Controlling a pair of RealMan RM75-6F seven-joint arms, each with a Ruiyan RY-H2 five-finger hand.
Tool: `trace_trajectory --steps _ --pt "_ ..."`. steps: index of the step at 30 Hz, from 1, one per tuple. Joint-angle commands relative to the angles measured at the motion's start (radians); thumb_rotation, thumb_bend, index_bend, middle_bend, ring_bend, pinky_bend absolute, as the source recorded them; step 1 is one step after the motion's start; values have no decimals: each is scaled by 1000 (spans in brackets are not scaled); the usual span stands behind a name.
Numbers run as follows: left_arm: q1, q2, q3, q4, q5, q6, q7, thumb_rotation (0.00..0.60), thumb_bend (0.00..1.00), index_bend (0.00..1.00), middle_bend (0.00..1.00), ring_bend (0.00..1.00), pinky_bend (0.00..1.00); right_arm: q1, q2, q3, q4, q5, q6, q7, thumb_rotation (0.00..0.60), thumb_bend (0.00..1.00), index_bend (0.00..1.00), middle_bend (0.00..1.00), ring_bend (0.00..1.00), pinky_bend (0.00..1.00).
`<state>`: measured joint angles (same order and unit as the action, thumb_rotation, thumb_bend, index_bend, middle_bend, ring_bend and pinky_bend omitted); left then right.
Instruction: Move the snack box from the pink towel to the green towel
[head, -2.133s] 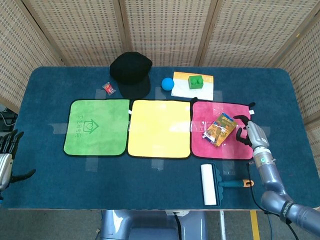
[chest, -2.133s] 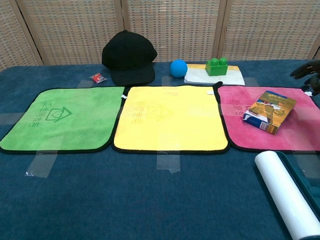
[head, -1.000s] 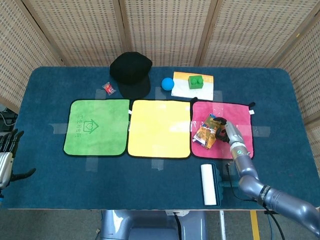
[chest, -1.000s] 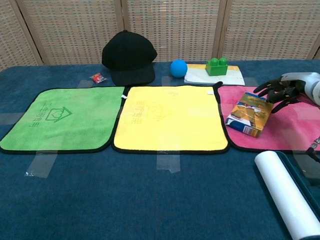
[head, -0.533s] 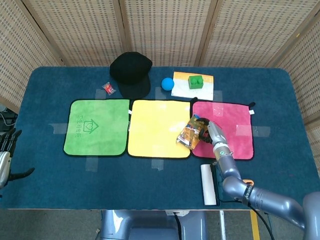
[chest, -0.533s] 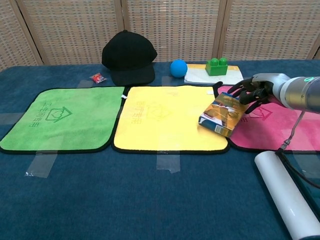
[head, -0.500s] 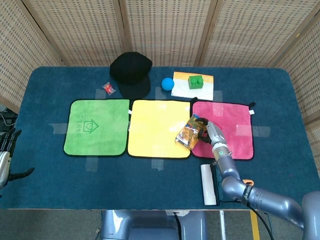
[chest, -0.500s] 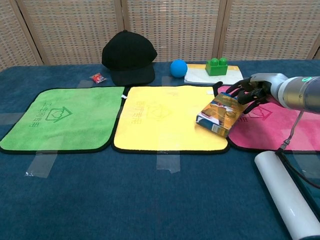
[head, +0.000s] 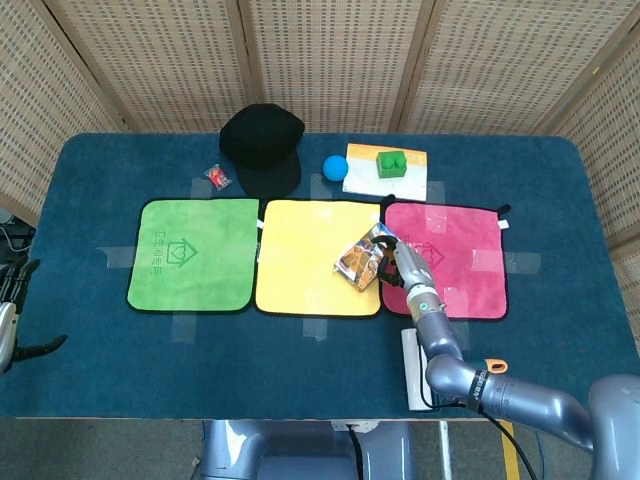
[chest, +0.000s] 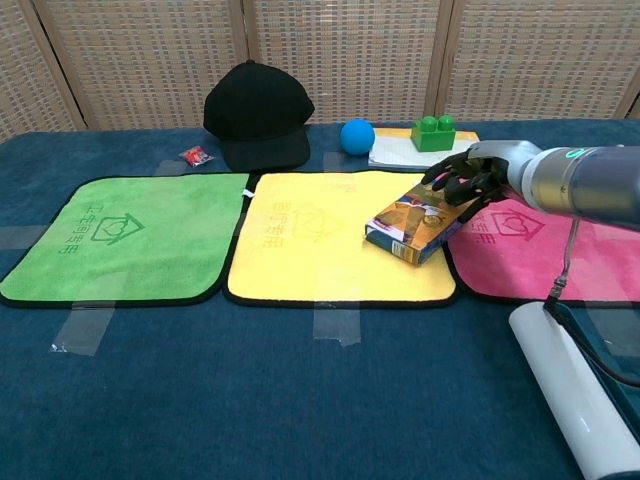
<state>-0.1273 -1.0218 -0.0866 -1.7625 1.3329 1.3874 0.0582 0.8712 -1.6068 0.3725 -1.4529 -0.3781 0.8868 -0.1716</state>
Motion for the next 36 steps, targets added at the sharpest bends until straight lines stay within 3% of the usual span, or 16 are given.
trace_trajectory --steps 1,16,30,36 --pt "-1 1 -1 0 -3 -2 -2 600 0 0 0 0 0 23 -21 4 13 16 13 -25 600 999 252 232 194 324" --pt "-6 7 -2 0 -13 -16 -16 600 0 0 0 0 0 118 -111 25 55 58 23 -123 600 999 252 232 194 324" --pt "-6 15 -3 7 -24 -26 -42 600 0 0 0 0 0 211 -227 72 203 101 -6 -175 600 999 252 233 194 323" --pt "-8 17 -10 15 -41 -32 -53 600 0 0 0 0 0 209 -199 103 145 69 3 -165 600 998 252 233 194 321"
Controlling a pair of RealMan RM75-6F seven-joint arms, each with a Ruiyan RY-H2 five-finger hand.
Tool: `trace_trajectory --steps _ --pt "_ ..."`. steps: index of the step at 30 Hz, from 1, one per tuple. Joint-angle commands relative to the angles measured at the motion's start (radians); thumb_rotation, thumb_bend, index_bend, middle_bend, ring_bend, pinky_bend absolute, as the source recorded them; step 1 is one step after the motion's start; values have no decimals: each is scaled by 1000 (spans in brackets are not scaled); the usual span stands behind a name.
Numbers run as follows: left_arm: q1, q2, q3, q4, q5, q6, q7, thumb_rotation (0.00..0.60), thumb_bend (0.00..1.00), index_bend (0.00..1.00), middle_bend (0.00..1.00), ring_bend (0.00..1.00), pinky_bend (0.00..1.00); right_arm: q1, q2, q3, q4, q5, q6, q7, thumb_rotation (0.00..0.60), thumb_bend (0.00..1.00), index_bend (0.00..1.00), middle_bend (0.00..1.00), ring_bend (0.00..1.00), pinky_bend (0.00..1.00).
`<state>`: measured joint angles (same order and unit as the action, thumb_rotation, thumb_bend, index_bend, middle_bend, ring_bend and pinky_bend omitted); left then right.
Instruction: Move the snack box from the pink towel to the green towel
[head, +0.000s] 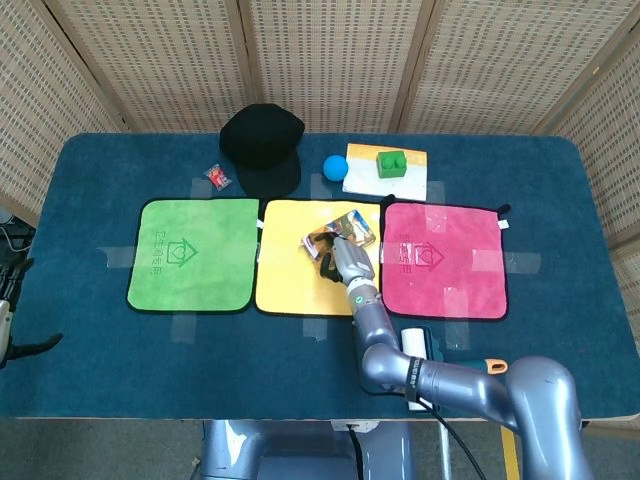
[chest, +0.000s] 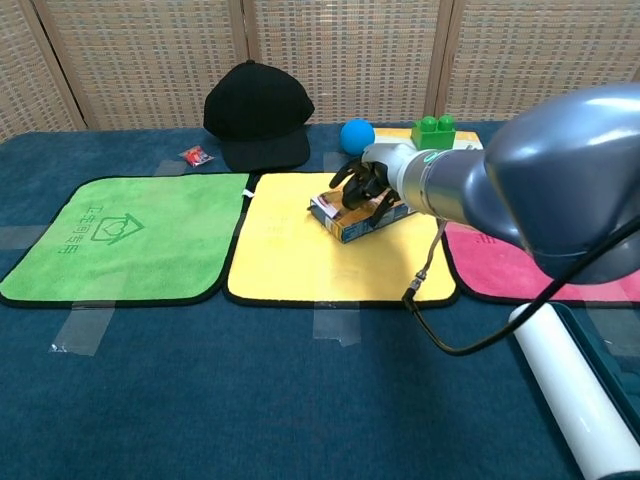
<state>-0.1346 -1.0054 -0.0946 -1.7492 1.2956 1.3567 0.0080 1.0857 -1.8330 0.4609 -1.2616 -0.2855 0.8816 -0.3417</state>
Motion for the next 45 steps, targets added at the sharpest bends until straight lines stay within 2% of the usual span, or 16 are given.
trace_trajectory --steps 1,5,7,11,15,17,19,22,24,27,32,35,37,40,42,45 --pt "-1 1 -4 3 -7 -2 -4 600 0 0 0 0 0 -13 47 18 -78 -37 15 7 600 999 252 233 194 320" --pt "-3 0 -4 4 -9 -5 -3 600 0 0 0 0 0 -49 130 28 -191 -86 41 19 600 998 252 233 194 315" --pt "-2 -1 -2 4 -5 -3 -1 600 0 0 0 0 0 -85 203 32 -273 -135 62 28 600 998 252 233 194 311" --pt "-3 -4 -1 4 2 0 4 600 0 0 0 0 0 -156 323 -7 -370 -249 79 37 600 963 252 233 192 278" --pt "-16 -7 -3 9 8 -16 5 600 0 0 0 0 0 -283 455 -92 -410 -519 106 122 600 652 241 211 172 160" --pt "-35 -8 -10 23 11 -37 7 600 0 0 0 0 0 -364 514 -137 -392 -681 131 232 600 553 218 189 152 109" --pt "-63 -11 -19 43 19 -66 4 600 0 0 0 0 0 -426 552 -178 -358 -798 169 317 600 427 188 154 115 64" --pt "-116 -8 -34 79 40 -131 -28 600 2 0 0 0 0 -504 590 -253 -264 -970 247 411 600 102 119 62 30 6" --pt "-165 -5 -45 102 61 -190 -50 600 15 0 0 0 0 -554 603 -302 -193 -1053 312 441 600 3 75 13 1 0" --pt "-230 -2 -57 124 84 -270 -85 600 69 0 0 0 0 -607 610 -340 -149 -1108 376 482 600 0 49 0 0 0" --pt "-355 -19 -77 148 135 -399 -116 600 260 0 0 0 0 -696 626 -386 -138 -1138 463 491 600 0 33 0 0 0" --pt "-452 -58 -110 149 151 -477 -124 600 528 0 0 0 0 -761 644 -417 -158 -1138 509 498 600 0 32 0 0 0" --pt "-518 -91 -135 161 129 -538 -129 600 760 4 0 0 0 -798 655 -427 -176 -1141 545 500 600 0 38 0 0 0" --pt "-600 -129 -164 169 80 -619 -110 600 953 22 0 0 0 -834 660 -427 -187 -1138 581 505 600 0 52 0 0 0" --pt "-652 -158 -183 179 40 -666 -87 600 995 36 0 0 0 -853 661 -426 -194 -1133 594 513 600 0 65 0 0 0" --pt "-740 -218 -204 217 -24 -729 -17 600 1000 67 0 0 0 -874 660 -422 -194 -1121 602 514 600 0 83 0 0 0"
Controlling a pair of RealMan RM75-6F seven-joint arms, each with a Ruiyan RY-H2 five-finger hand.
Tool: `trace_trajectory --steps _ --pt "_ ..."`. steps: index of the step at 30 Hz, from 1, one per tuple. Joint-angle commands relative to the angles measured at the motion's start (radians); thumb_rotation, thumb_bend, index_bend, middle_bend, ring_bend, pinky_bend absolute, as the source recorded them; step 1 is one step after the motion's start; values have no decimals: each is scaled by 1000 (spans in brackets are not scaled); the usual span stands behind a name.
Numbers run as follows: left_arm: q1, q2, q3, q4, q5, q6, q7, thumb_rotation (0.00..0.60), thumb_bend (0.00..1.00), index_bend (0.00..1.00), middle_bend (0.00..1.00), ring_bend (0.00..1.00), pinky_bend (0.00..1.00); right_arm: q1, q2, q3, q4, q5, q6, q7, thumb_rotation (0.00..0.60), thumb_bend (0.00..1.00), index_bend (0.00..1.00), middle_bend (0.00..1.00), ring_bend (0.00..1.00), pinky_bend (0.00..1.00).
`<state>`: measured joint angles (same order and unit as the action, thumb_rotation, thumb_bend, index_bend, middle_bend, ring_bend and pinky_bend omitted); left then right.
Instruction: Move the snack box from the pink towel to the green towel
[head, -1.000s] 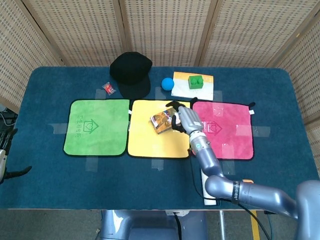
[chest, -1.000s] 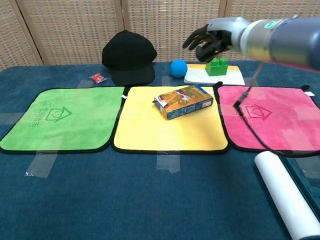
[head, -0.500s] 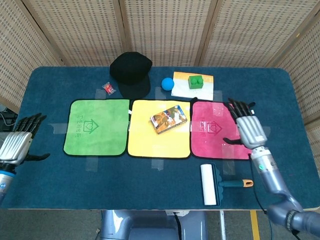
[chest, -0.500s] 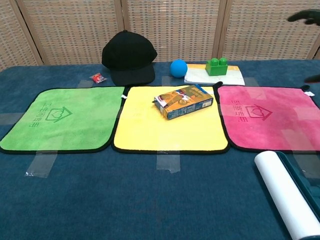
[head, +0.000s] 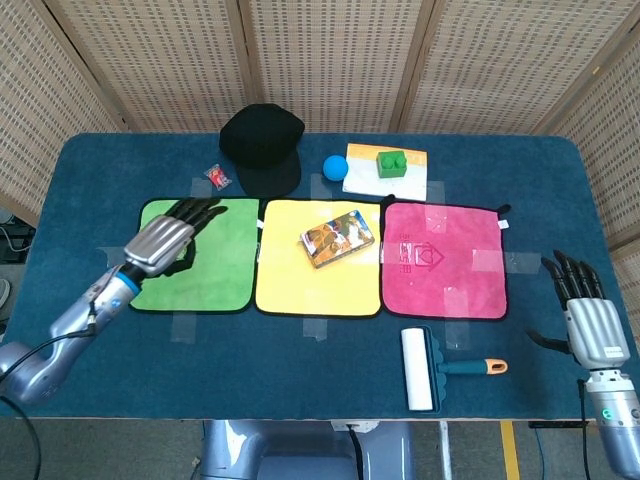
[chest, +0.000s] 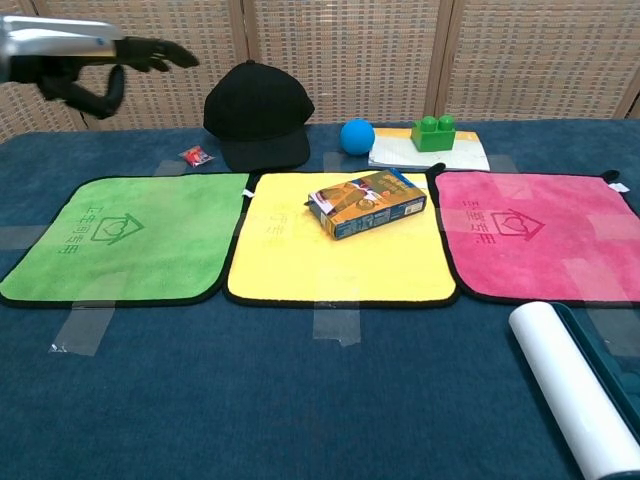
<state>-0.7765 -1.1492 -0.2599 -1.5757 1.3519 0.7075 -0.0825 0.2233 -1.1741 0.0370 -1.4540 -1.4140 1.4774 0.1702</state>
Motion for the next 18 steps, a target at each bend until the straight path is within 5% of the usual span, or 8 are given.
trace_trajectory --steps 1,8,18 --pt "-122 -96 -43 54 -102 -92 95 600 1000 82 0 0 0 -13 5 2 0 8 1 -4 600 0 86 0 0 0" --pt "-315 -313 -58 244 -283 -153 248 600 1000 182 0 0 0 -27 21 29 18 40 -24 14 600 0 114 16 0 0" --pt "-571 -591 -31 621 -527 -291 368 600 1000 164 0 0 0 -41 18 58 50 47 -38 53 600 0 133 54 0 0"
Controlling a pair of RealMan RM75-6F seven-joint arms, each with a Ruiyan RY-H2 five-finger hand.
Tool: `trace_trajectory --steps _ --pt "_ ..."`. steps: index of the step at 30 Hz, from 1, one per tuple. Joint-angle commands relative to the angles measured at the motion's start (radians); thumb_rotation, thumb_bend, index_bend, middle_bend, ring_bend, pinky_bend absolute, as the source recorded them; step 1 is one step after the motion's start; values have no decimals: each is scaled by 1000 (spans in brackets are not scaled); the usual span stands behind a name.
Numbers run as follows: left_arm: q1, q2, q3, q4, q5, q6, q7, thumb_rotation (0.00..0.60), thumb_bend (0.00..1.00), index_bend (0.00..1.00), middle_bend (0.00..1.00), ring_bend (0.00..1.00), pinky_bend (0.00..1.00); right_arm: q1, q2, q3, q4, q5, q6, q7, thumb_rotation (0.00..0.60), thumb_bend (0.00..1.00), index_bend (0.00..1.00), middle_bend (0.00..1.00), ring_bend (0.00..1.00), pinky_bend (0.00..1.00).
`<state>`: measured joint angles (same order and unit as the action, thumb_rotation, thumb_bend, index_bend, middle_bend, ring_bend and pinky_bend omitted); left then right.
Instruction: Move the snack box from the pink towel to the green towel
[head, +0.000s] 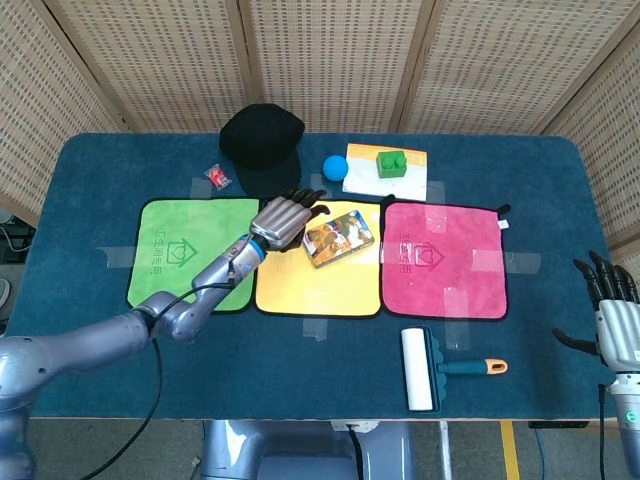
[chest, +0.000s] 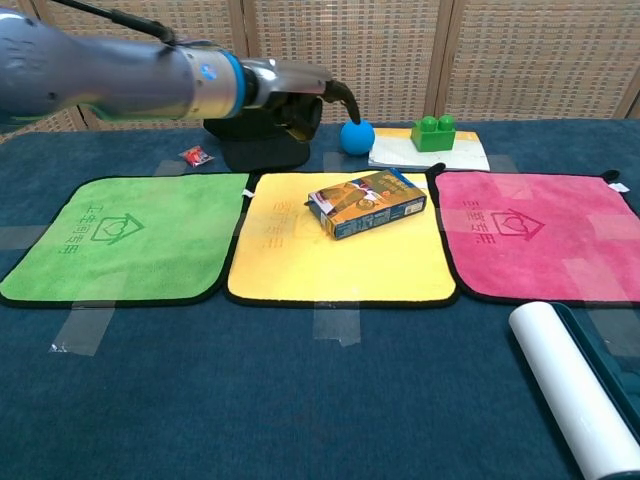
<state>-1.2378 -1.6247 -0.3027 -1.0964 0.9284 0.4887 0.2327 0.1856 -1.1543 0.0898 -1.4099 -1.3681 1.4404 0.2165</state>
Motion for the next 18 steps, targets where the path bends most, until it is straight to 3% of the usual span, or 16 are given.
trace_trajectory --steps 1,18 --pt "-137 -143 14 184 -123 -89 56 600 1000 161 0 0 0 -5 -3 8 11 1 0 12 600 0 136 58 0 0" --pt "-370 -363 65 601 -223 -340 -1 600 1000 177 0 0 0 -21 -9 42 32 7 -5 20 600 0 165 79 0 0"
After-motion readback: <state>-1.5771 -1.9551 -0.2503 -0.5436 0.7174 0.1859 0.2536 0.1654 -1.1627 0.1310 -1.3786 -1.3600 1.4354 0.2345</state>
